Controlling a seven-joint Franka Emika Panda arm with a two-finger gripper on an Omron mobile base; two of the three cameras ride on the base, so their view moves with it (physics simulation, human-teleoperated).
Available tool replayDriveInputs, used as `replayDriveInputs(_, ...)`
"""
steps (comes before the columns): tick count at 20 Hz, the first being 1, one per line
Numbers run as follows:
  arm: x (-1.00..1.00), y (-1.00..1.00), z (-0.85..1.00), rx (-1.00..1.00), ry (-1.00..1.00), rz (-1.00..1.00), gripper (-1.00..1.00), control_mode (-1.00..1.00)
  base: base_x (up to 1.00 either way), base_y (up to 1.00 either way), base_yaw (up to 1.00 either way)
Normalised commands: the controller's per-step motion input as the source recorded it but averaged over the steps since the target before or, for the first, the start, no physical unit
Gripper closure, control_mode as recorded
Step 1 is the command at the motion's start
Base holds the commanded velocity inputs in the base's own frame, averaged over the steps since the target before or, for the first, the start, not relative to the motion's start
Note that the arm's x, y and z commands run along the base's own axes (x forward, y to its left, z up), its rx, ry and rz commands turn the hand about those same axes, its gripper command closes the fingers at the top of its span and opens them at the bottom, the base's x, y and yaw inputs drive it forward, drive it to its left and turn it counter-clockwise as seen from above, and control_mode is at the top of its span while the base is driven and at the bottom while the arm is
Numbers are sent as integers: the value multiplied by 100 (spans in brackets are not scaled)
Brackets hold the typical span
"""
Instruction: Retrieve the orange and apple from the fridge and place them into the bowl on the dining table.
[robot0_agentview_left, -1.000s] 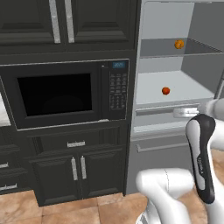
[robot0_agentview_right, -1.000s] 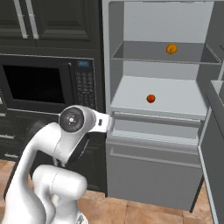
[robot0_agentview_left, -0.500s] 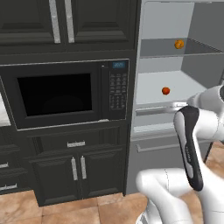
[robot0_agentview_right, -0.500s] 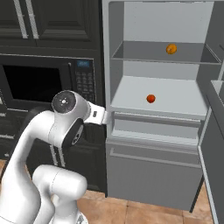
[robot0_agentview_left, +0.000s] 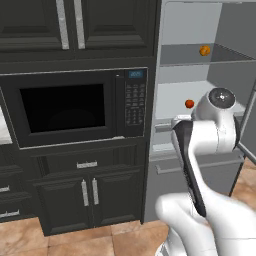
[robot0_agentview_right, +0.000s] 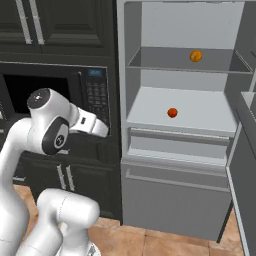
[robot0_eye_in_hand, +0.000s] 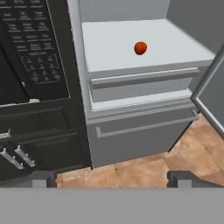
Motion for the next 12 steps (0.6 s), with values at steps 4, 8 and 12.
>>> replayDriveInputs(4,0,17,0,-6,6,-8,-100,100,0,0,-2)
replayDriveInputs(8,0,0,0,0,0,0,-100,100,-1,-36,0)
replayDriveInputs(12,0,0,0,0,0,0,-100,100,-2,-73,0)
